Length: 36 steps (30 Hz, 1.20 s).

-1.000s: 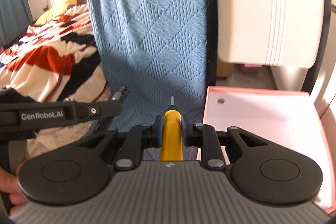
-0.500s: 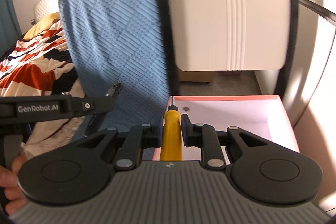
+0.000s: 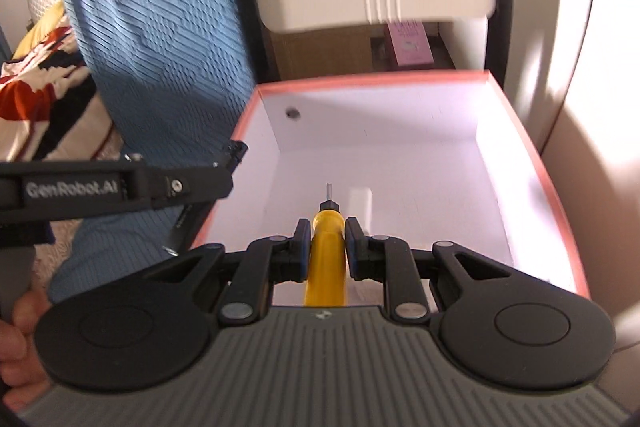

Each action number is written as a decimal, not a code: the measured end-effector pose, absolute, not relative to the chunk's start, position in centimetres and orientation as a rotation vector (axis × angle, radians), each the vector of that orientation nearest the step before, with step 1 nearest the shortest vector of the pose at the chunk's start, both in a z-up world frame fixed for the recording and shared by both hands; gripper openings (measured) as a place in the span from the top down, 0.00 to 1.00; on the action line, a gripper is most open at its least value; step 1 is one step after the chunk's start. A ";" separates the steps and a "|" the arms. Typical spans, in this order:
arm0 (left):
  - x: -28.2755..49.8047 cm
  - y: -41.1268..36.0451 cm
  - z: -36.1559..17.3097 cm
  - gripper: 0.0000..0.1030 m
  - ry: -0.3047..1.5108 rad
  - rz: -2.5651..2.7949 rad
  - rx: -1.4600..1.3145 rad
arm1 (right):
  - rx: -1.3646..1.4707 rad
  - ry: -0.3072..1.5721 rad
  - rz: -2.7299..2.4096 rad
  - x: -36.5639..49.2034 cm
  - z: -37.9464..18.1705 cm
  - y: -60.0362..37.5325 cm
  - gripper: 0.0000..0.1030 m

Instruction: Organize rigid objects

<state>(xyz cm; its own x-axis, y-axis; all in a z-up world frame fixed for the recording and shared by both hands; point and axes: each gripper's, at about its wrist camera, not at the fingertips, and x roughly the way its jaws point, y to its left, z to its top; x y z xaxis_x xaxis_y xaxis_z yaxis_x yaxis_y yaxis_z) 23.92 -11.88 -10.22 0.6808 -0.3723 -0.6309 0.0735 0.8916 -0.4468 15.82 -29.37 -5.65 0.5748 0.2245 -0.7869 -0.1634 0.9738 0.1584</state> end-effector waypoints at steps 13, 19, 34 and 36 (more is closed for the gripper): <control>23.7 -12.8 -11.8 0.74 0.834 -0.254 -0.403 | 0.077 0.978 0.243 15.6 -7.4 -28.7 0.79; 23.6 -12.3 -9.6 0.72 0.838 -0.251 -0.426 | 0.088 0.969 0.231 15.4 -5.5 -29.2 0.79; 18.5 -11.3 -0.1 0.49 0.701 -0.289 -0.335 | 0.044 0.812 0.219 11.5 4.8 -28.9 0.79; 17.5 -10.9 0.7 0.39 0.677 -0.279 -0.321 | 0.023 0.792 0.217 10.6 5.9 -28.5 0.79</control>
<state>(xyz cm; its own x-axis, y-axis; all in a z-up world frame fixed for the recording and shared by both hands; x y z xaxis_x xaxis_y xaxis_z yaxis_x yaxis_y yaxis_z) 17.49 -10.94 0.71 0.7460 -0.3528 -0.5648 0.1471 0.9145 -0.3769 10.58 -28.47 5.91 0.6813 0.2023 -0.7034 -0.1851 0.9774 0.1018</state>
